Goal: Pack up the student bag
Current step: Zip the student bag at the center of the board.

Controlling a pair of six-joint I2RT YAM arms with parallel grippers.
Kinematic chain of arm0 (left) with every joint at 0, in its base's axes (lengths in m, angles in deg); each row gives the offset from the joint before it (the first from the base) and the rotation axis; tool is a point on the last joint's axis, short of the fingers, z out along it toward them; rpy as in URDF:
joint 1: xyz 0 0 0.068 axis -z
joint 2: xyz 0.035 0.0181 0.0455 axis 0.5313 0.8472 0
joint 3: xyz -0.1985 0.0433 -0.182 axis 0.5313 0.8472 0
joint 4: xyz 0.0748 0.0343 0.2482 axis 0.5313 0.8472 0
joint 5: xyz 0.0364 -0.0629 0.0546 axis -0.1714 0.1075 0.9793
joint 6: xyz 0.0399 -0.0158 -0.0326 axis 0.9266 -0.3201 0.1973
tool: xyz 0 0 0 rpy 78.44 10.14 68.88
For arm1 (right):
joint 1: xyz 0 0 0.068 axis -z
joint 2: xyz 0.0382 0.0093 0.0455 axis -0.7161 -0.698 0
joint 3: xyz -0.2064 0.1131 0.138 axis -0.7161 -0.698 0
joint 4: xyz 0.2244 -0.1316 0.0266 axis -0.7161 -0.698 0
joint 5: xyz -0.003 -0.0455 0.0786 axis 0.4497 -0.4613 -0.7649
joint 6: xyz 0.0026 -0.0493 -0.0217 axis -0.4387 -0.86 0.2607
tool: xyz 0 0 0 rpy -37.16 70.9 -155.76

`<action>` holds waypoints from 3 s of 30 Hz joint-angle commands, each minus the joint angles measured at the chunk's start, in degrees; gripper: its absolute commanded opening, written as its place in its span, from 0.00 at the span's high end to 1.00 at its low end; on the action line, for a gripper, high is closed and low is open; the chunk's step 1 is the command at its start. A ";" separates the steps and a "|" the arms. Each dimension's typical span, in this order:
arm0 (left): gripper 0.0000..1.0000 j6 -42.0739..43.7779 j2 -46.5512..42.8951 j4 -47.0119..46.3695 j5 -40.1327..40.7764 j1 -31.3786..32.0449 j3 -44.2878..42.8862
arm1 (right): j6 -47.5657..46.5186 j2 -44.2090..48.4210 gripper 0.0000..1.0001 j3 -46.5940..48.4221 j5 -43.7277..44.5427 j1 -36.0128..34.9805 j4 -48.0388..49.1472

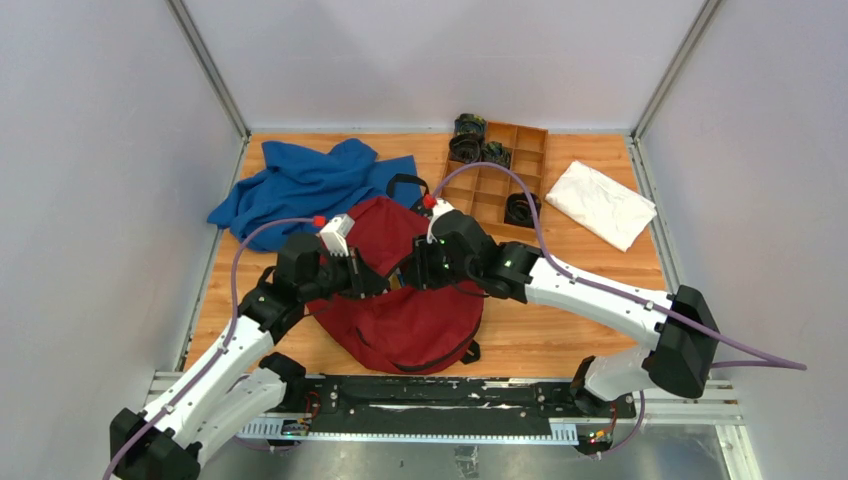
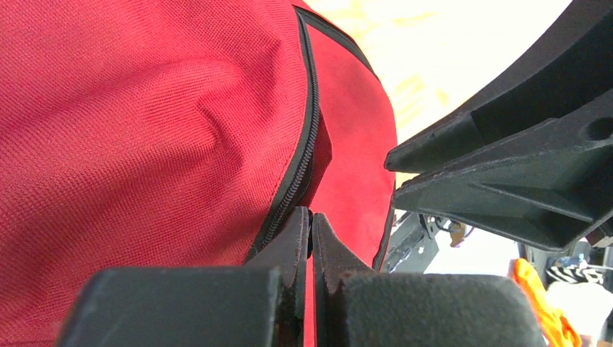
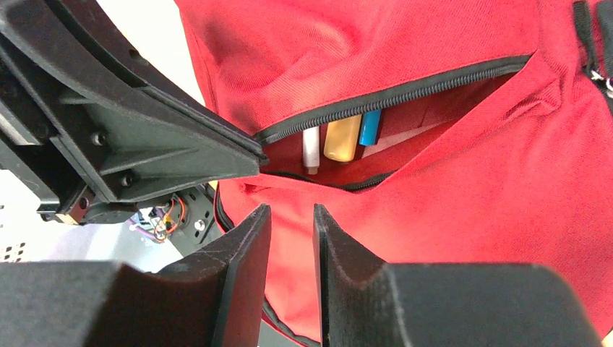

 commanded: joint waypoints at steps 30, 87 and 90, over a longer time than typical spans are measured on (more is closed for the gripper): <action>0.66 -2.68 -5.35 28.22 26.67 -0.27 -12.30 | 2.15 -9.67 0.59 6.93 -7.63 -3.00 1.84; 0.41 -13.91 -13.12 31.08 24.34 -0.27 -0.99 | 5.22 -20.78 0.62 15.75 -6.19 -1.57 -0.03; 0.42 -13.87 -12.97 31.05 24.34 -0.28 -1.10 | 5.25 -22.47 0.62 17.13 -7.21 -1.56 -1.28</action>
